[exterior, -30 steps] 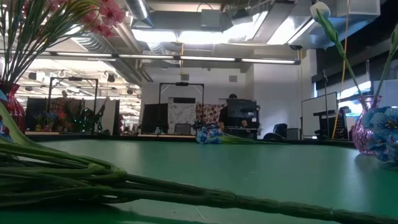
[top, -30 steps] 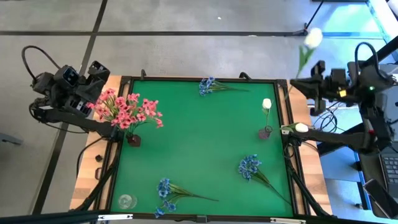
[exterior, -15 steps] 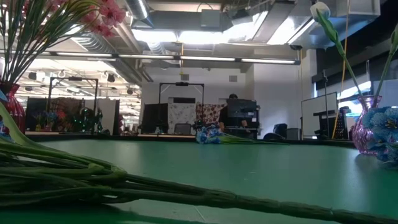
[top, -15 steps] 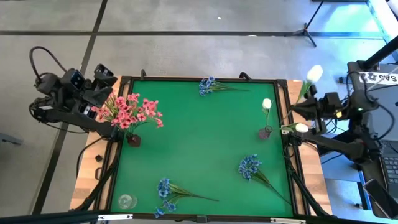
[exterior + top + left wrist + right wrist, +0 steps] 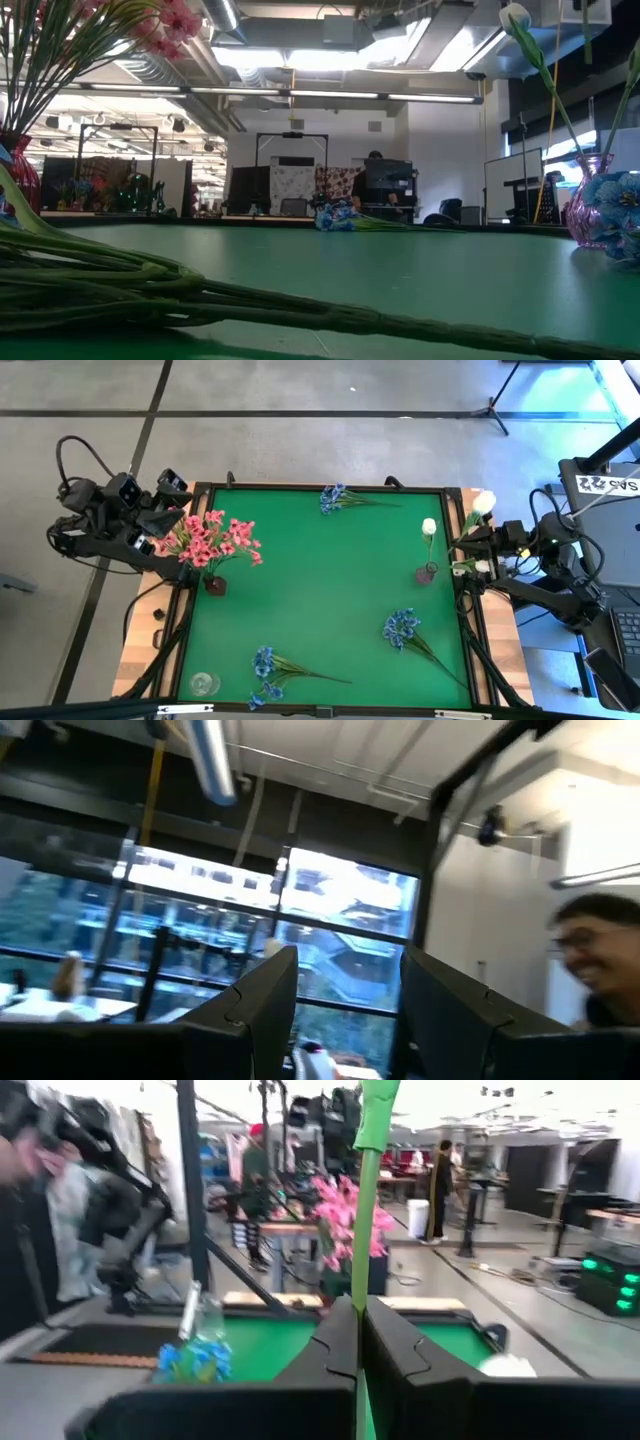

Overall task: Sort flowers into vase by color
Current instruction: Put the white flower into the violet vase

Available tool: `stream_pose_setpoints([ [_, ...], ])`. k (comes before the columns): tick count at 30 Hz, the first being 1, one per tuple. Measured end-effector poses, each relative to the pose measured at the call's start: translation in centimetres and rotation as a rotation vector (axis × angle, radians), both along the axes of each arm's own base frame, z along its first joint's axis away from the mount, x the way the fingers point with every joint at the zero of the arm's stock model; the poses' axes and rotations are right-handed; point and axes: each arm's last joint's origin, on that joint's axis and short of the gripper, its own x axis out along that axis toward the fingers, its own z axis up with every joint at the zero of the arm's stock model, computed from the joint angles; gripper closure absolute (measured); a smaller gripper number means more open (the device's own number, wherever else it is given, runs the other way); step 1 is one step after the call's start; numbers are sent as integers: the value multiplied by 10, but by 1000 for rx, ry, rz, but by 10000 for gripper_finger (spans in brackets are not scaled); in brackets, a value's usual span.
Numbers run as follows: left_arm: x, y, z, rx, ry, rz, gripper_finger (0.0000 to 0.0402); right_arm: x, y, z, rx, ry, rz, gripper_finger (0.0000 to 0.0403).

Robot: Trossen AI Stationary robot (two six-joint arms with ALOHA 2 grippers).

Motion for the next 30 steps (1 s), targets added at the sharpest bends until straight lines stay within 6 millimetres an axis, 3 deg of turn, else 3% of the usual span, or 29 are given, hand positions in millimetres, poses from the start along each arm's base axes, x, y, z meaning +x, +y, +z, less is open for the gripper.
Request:
stream_pose_setpoints([
  [7,0,-2,0,-8,0,-73,227,-7,-1,-10,-44,25,-156,402],
  [17,0,-1,0,25,-1,-28,227,1,-8,-20,111,14,-251,402],
  [25,1,-1,-2,26,18,-25,227,8,-13,-39,210,112,-295,402],
  [30,1,-1,-2,21,18,-26,227,5,-15,-48,327,36,-383,402],
])
